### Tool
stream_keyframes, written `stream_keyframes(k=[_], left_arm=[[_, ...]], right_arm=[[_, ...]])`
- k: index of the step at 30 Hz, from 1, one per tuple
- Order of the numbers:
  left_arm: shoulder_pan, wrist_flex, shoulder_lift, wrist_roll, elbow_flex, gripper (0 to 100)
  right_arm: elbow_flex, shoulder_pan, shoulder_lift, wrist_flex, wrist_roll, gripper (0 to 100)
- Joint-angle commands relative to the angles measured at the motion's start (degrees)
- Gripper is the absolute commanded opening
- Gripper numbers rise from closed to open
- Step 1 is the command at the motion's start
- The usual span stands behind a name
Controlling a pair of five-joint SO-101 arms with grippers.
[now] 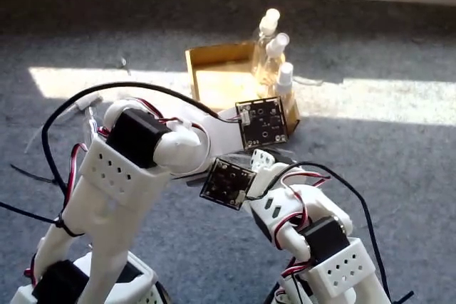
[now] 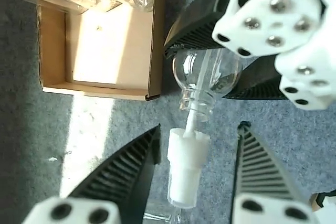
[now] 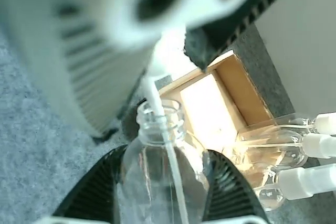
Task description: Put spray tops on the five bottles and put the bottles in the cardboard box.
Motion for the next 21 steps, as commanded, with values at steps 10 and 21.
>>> stream_keyframes(k=[10,21], left_arm=[[-7.52,0.26,-11.30,0.88,-11.21,22],[-14.73,0.00,-18.86,1.23,-8.75,22]], right_arm=[[0.04,-0.57,0.57,-0.66,-3.96,0.4],[1.63,-0.57,0.40,-0.75,-6.33,0.4]])
